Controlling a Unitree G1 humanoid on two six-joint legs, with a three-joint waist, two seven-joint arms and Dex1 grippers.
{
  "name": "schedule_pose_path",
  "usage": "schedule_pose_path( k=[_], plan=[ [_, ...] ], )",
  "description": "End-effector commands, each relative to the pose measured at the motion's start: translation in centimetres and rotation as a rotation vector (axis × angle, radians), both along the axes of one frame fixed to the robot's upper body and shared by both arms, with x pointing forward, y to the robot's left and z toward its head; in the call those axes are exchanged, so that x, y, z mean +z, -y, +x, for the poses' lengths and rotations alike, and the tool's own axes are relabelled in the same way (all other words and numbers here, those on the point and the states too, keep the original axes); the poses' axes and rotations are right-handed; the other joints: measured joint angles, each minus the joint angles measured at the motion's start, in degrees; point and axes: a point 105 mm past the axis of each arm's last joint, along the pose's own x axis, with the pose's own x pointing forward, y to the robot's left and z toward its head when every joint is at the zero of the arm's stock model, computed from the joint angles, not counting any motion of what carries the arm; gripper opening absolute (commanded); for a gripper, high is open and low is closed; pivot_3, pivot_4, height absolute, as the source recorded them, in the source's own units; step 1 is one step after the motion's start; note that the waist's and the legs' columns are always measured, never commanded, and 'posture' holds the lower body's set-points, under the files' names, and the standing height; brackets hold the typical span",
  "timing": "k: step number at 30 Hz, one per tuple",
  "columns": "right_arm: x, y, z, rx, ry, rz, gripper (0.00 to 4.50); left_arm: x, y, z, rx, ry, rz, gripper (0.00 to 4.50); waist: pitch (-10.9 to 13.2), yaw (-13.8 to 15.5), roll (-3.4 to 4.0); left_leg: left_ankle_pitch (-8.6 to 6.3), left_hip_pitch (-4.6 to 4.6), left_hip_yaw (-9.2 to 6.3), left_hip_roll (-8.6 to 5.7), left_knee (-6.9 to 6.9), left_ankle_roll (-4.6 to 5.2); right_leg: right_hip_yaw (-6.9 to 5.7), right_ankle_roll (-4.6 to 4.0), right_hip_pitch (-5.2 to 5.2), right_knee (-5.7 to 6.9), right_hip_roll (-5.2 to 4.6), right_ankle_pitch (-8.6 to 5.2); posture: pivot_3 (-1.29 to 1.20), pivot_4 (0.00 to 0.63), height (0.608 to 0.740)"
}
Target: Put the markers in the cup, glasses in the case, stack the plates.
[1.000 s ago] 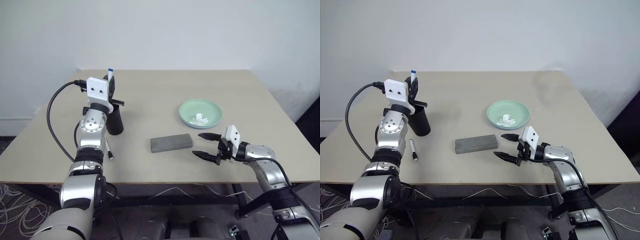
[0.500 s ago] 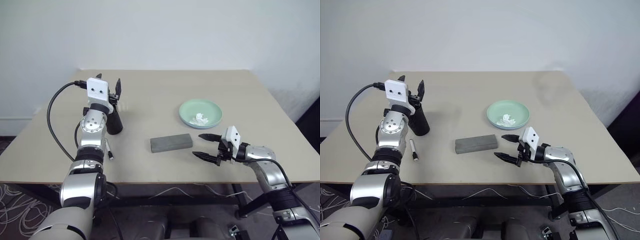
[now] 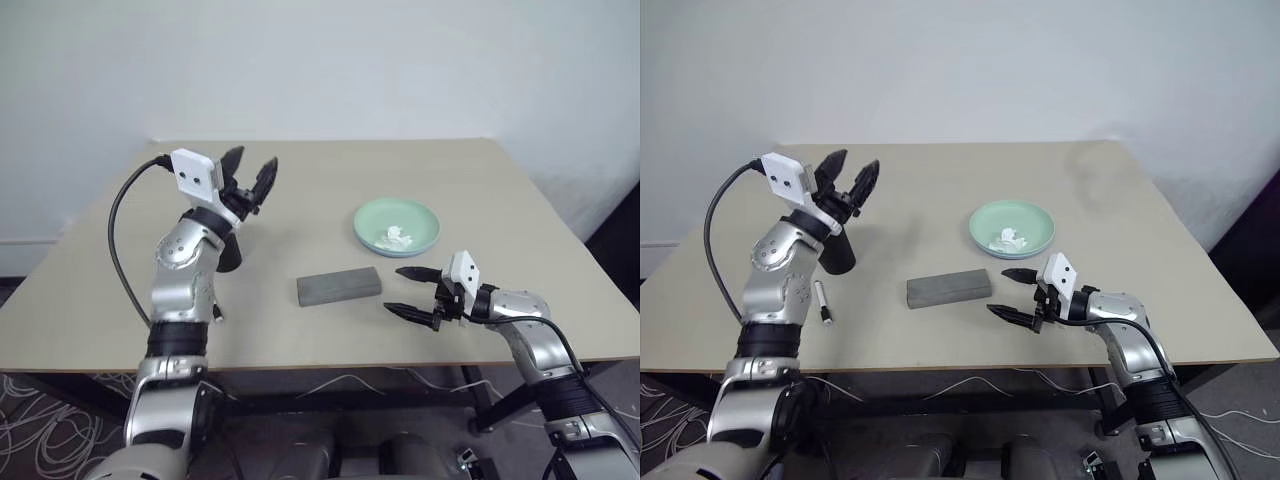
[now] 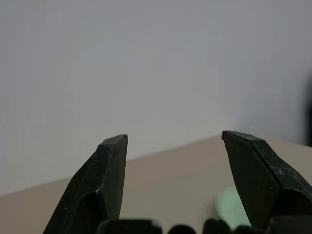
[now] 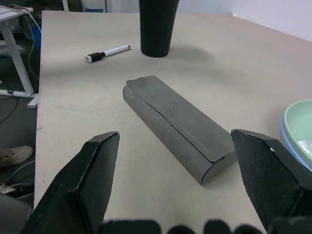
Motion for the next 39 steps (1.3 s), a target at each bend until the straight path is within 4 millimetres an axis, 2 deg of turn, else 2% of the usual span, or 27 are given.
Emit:
schedule_pose_path(
  k=[1, 6, 15, 17, 21, 23, 25, 30, 37, 39],
  plan=[
    [1.6, -0.4, 0.3, 0.021, 0.059, 0.011, 3.98, 0.1, -0.2, -2.3, -0.061, -0.077, 0.025, 3.25, 0.01, 0.01, 0.01, 0.0, 0.0, 0.0, 0.02, -0.02, 0.0, 0.1, -0.01, -0.03, 0.01, 0.05, 0.0, 0.0, 0.0, 0.736],
    [1.7, -0.9, 0.4, 0.038, 0.057, 0.013, 3.98, -2.3, -2.5, -3.5, 0.01, -0.209, 0.032, 3.25, 0.03, 0.34, 0.04, 0.0, 0.01, 0.0, 0.05, -0.04, -0.01, 0.15, -0.17, -0.01, 0.09, 0.05, -0.09, 0.0, 0.0, 0.736],
    [1.9, -1.3, 0.7, 0.06, 0.059, 0.015, 3.98, -8.9, -7.3, -4.8, 0.334, -0.521, 0.081, 3.25, 0.03, 0.63, 0.07, 0.0, -0.03, 0.05, 0.05, -0.1, -0.01, 0.22, -0.18, -0.19, 0.08, 0.03, -0.1, 0.0, 0.0, 0.736],
    [1.9, -1.4, 0.7, 0.062, 0.059, 0.015, 3.98, -9.8, -8.2, -4.9, 0.405, -0.566, 0.079, 3.25, 0.03, 0.67, 0.07, 0.0, -0.04, 0.08, 0.05, -0.16, -0.01, 0.28, -0.18, -0.26, 0.08, 0.04, -0.1, 0.0, 0.0, 0.736],
    [1.7, -1.4, 0.8, 0.063, 0.055, 0.016, 3.98, -10.8, -11.6, -4.7, 0.699, -0.612, 0.016, 3.25, 0.02, 0.77, 0.04, 0.0, -0.04, 0.1, 0.05, -0.19, -0.01, 0.3, -0.17, -0.3, 0.07, 0.04, -0.09, 0.0, 0.0, 0.736],
    [1.6, -1.4, 0.7, 0.063, 0.054, 0.015, 3.98, -11.3, -12.5, -4.7, 0.793, -0.641, -0.017, 3.25, 0.01, 0.82, 0.03, 0.0, -0.04, 0.1, 0.05, -0.19, -0.01, 0.3, -0.16, -0.32, 0.07, 0.04, -0.09, 0.0, 0.0, 0.736],
    [1.6, -1.4, 0.7, 0.062, 0.053, 0.016, 3.98, -11.8, -12.5, -4.7, 0.834, -0.669, -0.031, 3.25, 0.01, 0.86, 0.02, 0.0, -0.04, 0.1, 0.04, -0.18, -0.01, 0.27, -0.15, -0.31, 0.07, 0.04, -0.08, 0.0, 0.0, 0.736],
    [1.4, -1.3, 0.7, 0.055, 0.052, 0.018, 3.98, -13.2, -11.1, -4.4, 0.82, -0.74, -0.027, 3.25, 0.0, 0.82, 0.01, 0.0, -0.04, 0.15, 0.04, -0.16, -0.01, 0.27, -0.15, -0.28, 0.06, 0.01, -0.08, 0.0, 0.0, 0.736],
    [1.2, -1.0, 0.6, 0.042, 0.049, 0.019, 3.98, -13.9, -10.1, -3.9, 0.786, -0.787, -0.019, 3.25, 0.0, 0.78, 0.01, 0.0, -0.04, 0.14, 0.04, -0.16, -0.01, 0.27, -0.15, -0.29, 0.06, 0.02, -0.08, 0.0, 0.0, 0.736],
    [1.2, -1.0, 0.5, 0.039, 0.048, 0.019, 3.98, -14.1, -10.0, -3.9, 0.784, -0.802, -0.025, 2.87, 0.0, 0.79, 0.01, 0.0, -0.04, 0.14, 0.04, -0.16, -0.01, 0.26, -0.15, -0.28, 0.05, 0.01, -0.08, 0.0, 0.0, 0.736]
  ],
)
